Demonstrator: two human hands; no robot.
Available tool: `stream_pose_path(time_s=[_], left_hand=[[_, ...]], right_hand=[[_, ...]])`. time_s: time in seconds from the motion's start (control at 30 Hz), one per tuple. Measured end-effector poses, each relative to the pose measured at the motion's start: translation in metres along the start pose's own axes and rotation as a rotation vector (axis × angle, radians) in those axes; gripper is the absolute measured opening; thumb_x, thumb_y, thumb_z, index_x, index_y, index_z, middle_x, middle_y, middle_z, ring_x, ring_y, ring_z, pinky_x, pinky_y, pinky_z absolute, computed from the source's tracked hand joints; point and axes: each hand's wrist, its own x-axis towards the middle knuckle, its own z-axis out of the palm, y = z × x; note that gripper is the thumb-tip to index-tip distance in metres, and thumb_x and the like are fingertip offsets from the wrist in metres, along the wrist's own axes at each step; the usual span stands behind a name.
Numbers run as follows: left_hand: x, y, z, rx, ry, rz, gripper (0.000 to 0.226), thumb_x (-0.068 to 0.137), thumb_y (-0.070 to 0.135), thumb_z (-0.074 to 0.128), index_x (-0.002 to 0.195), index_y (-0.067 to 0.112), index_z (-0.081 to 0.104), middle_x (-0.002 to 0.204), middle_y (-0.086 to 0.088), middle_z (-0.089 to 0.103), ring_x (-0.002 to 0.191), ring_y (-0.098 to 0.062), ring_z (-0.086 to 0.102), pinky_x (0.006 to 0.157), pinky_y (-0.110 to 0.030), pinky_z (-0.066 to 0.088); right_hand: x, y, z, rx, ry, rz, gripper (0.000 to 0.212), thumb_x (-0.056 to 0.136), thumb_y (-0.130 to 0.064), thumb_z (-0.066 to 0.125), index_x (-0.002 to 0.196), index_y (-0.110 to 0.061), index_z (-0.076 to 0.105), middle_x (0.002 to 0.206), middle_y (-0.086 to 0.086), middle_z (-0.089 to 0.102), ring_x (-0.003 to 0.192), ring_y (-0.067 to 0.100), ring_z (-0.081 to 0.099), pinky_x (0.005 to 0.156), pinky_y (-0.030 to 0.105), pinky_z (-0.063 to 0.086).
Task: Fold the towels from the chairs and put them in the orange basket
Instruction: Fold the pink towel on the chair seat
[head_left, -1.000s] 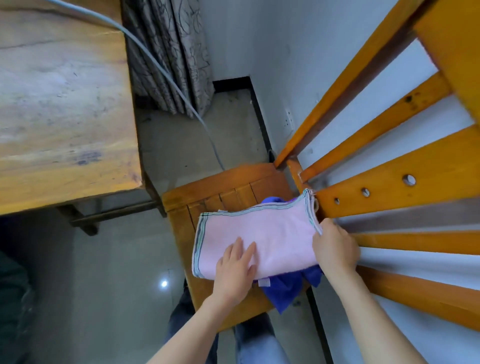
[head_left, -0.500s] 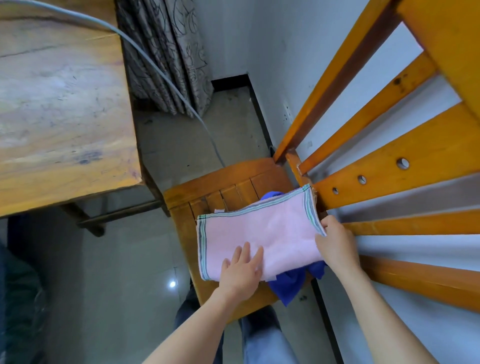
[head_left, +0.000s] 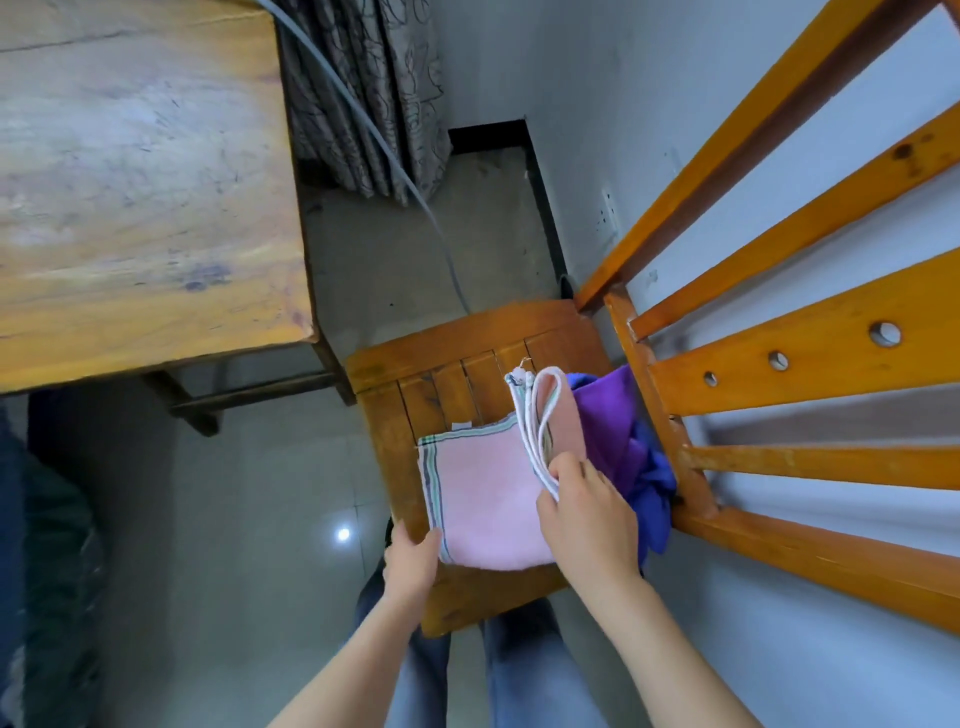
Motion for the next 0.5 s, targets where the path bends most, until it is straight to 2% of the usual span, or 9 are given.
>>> stream_pose_path(time_s=[0.03,0.1,0.2,0.27,0.33,0.4,0.5], left_hand=[[0.0,-0.003,-0.003,-0.182,-0.049,-0.107,0.046,0.084,0.037,0.056,0.122,0.012,0.047,0.122,-0.002,0.055,0.107,-0.024,0.053,0.087,-0.035,0.045],[0.003,-0.012,-0.006,-0.287,-0.153,-0.21,0.029,0.09,0.028,0.057,0.114,0.012,0.053,0.109,-0.004,0.061,0.092,-0.02,0.056,0.077,-0.034,0.046],[0.004,-0.021,-0.002,-0.275,-0.207,-0.25,0.022,0.092,0.024,0.052,0.114,0.017,0.052,0.099,-0.003,0.058,0.083,-0.019,0.055,0.075,-0.033,0.043],[0.0,-0.016,0.0,-0.361,-0.244,-0.279,0.019,0.091,0.017,0.052,0.11,0.017,0.053,0.102,-0.006,0.058,0.08,-0.02,0.056,0.073,-0.034,0.044],[0.002,-0.014,-0.001,-0.403,-0.264,-0.274,0.015,0.09,0.012,0.053,0.104,0.017,0.055,0.098,-0.006,0.06,0.077,-0.02,0.058,0.068,-0.032,0.042],[0.003,-0.01,-0.003,-0.392,-0.267,-0.255,0.008,0.09,0.011,0.052,0.092,0.017,0.056,0.087,-0.005,0.06,0.071,-0.017,0.055,0.065,-0.029,0.039],[0.006,-0.01,-0.006,-0.334,-0.249,-0.225,0.017,0.089,0.013,0.054,0.073,0.018,0.05,0.073,-0.003,0.049,0.064,-0.015,0.045,0.059,-0.026,0.034]], right_hand=[[-0.003,-0.007,0.002,0.014,0.033,-0.023,0.028,0.056,-0.009,0.082,0.071,-0.011,0.058,0.061,0.004,0.064,0.049,0.02,0.059,0.039,0.011,0.015],[-0.008,-0.02,0.011,0.089,0.043,-0.068,0.026,0.059,-0.009,0.081,0.072,-0.011,0.059,0.064,0.003,0.064,0.051,0.016,0.057,0.043,0.011,0.025],[-0.008,-0.028,0.028,0.252,-0.202,0.047,0.005,0.087,-0.017,0.058,0.088,-0.013,0.055,0.091,0.004,0.064,0.073,0.012,0.049,0.056,0.015,0.03],[-0.007,-0.022,0.04,0.287,-0.307,0.169,0.007,0.093,-0.023,0.049,0.09,-0.017,0.05,0.094,0.001,0.06,0.077,0.012,0.045,0.058,0.017,0.032],[-0.005,-0.016,0.043,0.308,-0.309,0.265,0.008,0.093,-0.024,0.05,0.09,-0.017,0.05,0.089,0.0,0.057,0.077,0.014,0.045,0.057,0.021,0.031],[-0.003,-0.016,0.042,0.325,-0.26,0.28,0.01,0.092,-0.023,0.051,0.093,-0.013,0.054,0.088,0.002,0.059,0.075,0.016,0.046,0.059,0.023,0.033],[-0.003,-0.025,0.043,0.309,-0.212,0.189,0.015,0.092,-0.022,0.052,0.101,-0.011,0.057,0.094,0.004,0.064,0.075,0.014,0.047,0.051,0.011,0.028]])
